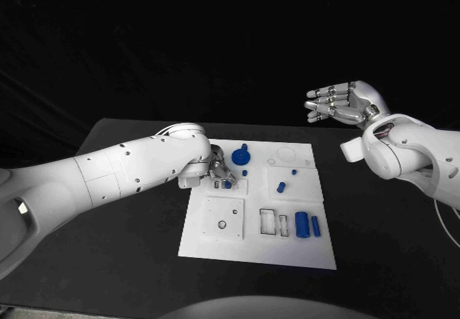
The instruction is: Assemble the parts on the task board
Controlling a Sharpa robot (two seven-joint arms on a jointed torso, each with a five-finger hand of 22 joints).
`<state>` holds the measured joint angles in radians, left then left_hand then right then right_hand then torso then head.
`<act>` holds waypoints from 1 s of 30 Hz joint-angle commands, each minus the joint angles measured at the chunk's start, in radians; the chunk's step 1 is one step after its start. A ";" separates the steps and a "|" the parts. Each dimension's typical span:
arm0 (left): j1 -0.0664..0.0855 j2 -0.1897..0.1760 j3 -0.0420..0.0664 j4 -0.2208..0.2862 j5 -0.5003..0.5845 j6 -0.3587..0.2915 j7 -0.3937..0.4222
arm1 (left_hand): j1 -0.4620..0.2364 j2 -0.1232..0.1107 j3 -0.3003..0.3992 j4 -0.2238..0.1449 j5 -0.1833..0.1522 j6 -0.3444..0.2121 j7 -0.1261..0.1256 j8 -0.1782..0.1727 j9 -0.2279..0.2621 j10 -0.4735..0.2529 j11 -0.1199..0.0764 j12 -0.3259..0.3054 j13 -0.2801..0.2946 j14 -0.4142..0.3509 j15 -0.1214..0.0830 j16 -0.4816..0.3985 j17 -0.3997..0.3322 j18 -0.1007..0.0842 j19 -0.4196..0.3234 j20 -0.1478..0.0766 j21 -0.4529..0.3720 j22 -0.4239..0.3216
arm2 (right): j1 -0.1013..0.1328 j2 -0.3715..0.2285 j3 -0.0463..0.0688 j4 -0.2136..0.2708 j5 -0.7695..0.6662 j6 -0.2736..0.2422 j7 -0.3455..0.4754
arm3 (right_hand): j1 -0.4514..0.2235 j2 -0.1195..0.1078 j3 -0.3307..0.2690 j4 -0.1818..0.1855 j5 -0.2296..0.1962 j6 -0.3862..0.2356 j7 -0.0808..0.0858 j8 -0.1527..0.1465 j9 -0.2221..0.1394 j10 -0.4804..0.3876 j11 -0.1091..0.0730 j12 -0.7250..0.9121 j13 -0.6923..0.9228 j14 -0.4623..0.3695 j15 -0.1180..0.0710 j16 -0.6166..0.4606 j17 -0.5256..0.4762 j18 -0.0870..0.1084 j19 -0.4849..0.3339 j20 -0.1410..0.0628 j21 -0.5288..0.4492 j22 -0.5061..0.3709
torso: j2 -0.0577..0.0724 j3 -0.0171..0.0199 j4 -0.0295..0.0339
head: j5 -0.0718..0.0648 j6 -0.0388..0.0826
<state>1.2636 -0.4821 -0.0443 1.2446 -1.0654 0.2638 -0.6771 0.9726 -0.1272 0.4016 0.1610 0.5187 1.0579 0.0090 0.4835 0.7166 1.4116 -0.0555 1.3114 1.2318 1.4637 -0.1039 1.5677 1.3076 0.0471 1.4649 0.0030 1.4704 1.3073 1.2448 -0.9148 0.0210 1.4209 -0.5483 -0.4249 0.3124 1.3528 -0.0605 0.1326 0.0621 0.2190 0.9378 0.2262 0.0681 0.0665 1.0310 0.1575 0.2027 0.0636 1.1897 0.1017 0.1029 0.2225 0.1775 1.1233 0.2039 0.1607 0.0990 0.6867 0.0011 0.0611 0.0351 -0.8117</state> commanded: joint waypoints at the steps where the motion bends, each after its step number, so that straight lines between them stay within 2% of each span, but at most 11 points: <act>1: -0.006 0.002 -0.004 0.000 0.010 0.014 0.002 | -0.013 0.001 -0.019 0.006 -0.003 0.007 0.002 -0.006 -0.003 0.009 -0.001 0.007 0.005 0.107 -0.008 0.003 0.263 -0.016 0.061 -0.005 0.007 0.130 | 0.000 0.000 0.000 0.002 -0.012 0.009 0.003 | -0.001 -0.005 -0.001 -0.011 0.001 -0.004 0.002 -0.006 -0.001 -0.005 0.005 0.005 -0.001 -0.002 0.003 -0.011 -0.006 0.005 0.004 0.002 -0.013 -0.006 | 0.000 0.0006 -0.0001 | -0.002 0.000; 11: -0.006 -0.003 -0.003 0.006 0.010 -0.007 0.005 | -0.019 -0.001 -0.100 0.036 -0.004 0.015 0.001 -0.010 -0.012 0.012 -0.002 0.008 0.013 0.107 -0.009 0.003 0.263 -0.017 0.062 -0.006 0.009 0.135 | 0.000 0.001 0.000 0.001 -0.012 0.009 0.002 | -0.006 -0.002 -0.005 -0.015 0.000 -0.005 0.003 -0.005 -0.001 -0.006 0.007 0.007 -0.001 -0.011 0.007 -0.022 -0.015 0.005 -0.002 0.005 -0.027 -0.014 | 0.000 0.0007 0.0003 | -0.001 0.000; 13: -0.007 -0.008 -0.002 0.011 0.010 -0.015 0.005 | -0.021 -0.003 -0.122 0.044 -0.016 0.017 0.001 -0.010 -0.013 0.012 -0.002 0.008 0.014 0.107 -0.008 0.003 0.263 -0.017 0.062 -0.006 0.009 0.136 | 0.000 0.001 0.000 0.000 -0.013 0.010 0.002 | -0.007 -0.002 -0.006 -0.016 0.000 -0.005 0.003 -0.006 -0.001 -0.007 0.007 0.007 -0.001 -0.012 0.007 -0.024 -0.016 0.005 -0.002 0.006 -0.029 -0.015 | 0.000 0.0004 0.0000 | -0.001 0.000; 15: -0.007 -0.017 0.001 0.020 0.010 -0.028 0.006 | -0.023 0.000 -0.163 0.062 -0.142 0.021 -0.001 -0.011 -0.016 0.013 -0.003 0.008 0.016 0.107 -0.009 0.003 0.263 -0.017 0.062 -0.006 0.009 0.136 | -0.001 0.001 0.000 -0.002 -0.012 0.013 0.001 | -0.008 0.000 -0.007 -0.017 0.001 -0.005 0.004 -0.005 -0.001 -0.007 0.008 0.007 -0.001 -0.016 0.009 -0.029 -0.020 0.005 -0.005 0.008 -0.034 -0.018 | 0.000 -0.0003 -0.0002 | -0.002 0.001; 18: -0.007 -0.031 0.004 0.034 0.016 -0.044 0.007 | -0.018 0.008 -0.207 0.087 -0.275 0.022 -0.001 -0.011 -0.020 0.014 -0.003 0.007 0.019 0.107 -0.009 0.003 0.263 -0.017 0.063 -0.007 0.010 0.138 | -0.001 0.002 0.000 -0.005 -0.012 0.016 0.002 | -0.010 0.004 -0.010 -0.021 0.001 -0.004 0.005 -0.005 -0.001 -0.008 0.009 0.008 -0.001 -0.027 0.013 -0.039 -0.031 0.005 -0.011 0.012 -0.047 -0.026 | 0.000 0.0001 0.0006 | -0.003 0.000; 21: -0.006 -0.047 0.012 0.050 0.026 -0.063 0.009 | -0.013 0.013 -0.249 0.113 -0.355 0.024 -0.001 -0.011 -0.023 0.015 -0.003 0.007 0.022 0.107 -0.010 0.003 0.263 -0.018 0.064 -0.007 0.010 0.139 | -0.001 0.004 0.000 -0.010 -0.011 0.018 0.002 | -0.011 0.005 -0.011 -0.023 0.002 -0.003 0.005 -0.005 -0.001 -0.009 0.010 0.009 -0.001 -0.032 0.014 -0.041 -0.037 0.005 -0.014 0.014 -0.052 -0.029 | 0.000 0.0011 0.0015 | -0.001 0.001; 23: -0.006 -0.057 0.020 0.059 0.032 -0.075 0.010 | -0.011 0.016 -0.275 0.126 -0.390 0.024 -0.001 -0.011 -0.024 0.015 -0.003 0.006 0.022 0.107 -0.010 0.003 0.263 -0.017 0.063 -0.007 0.009 0.138 | -0.002 0.005 0.000 -0.013 -0.011 0.019 0.002 | -0.011 0.006 -0.011 -0.023 0.002 -0.003 0.005 -0.005 -0.001 -0.009 0.010 0.009 -0.001 -0.033 0.015 -0.041 -0.038 0.005 -0.014 0.014 -0.053 -0.029 | -0.001 0.0012 0.0010 | -0.001 0.002; 24: -0.005 -0.061 0.024 0.064 0.036 -0.081 0.010 | -0.010 0.017 -0.283 0.127 -0.397 0.024 0.000 -0.011 -0.025 0.015 -0.003 0.005 0.022 0.107 -0.010 0.003 0.263 -0.017 0.063 -0.007 0.008 0.136 | -0.002 0.006 0.000 -0.014 -0.010 0.019 0.002 | -0.011 0.006 -0.012 -0.023 0.002 -0.003 0.005 -0.005 -0.001 -0.009 0.010 0.009 -0.001 -0.033 0.015 -0.041 -0.039 0.005 -0.014 0.015 -0.054 -0.029 | -0.001 0.0012 0.0010 | -0.001 0.003; 30: 0.011 -0.092 0.048 0.087 0.077 -0.077 0.013 | 0.004 0.017 -0.311 0.126 -0.404 0.016 0.002 -0.013 -0.026 0.004 -0.001 -0.012 0.003 0.107 -0.009 0.003 0.263 -0.014 0.058 -0.007 -0.002 0.123 | -0.005 0.009 0.000 -0.020 -0.008 0.021 0.003 | -0.012 0.006 -0.012 -0.023 0.002 -0.003 0.006 -0.005 -0.001 -0.009 0.011 0.009 -0.001 -0.034 0.015 -0.042 -0.040 0.005 -0.015 0.015 -0.055 -0.030 | 0.001 0.0015 -0.0011 | 0.002 0.006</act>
<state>1.2693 -0.5696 0.0009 1.3257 -1.0315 0.1996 -0.6749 0.9722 -0.1119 0.0932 0.2868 0.1206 1.0753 0.0054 0.4663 0.6907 1.4209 -0.0576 1.3032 1.2366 1.4671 -0.1072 1.5677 1.3075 0.0471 1.4648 0.0031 1.4715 1.3073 1.2409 -0.9073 0.0209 1.4014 -0.5506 -0.4212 0.3112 1.3473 -0.0550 0.1204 0.0440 0.2190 0.9378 0.2262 0.0681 0.0666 1.0238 0.1647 0.2069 0.0638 1.1644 0.1161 0.0680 0.1831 0.1775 1.1105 0.2168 0.1115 0.0705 0.6866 0.0016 0.0615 0.0360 -0.8072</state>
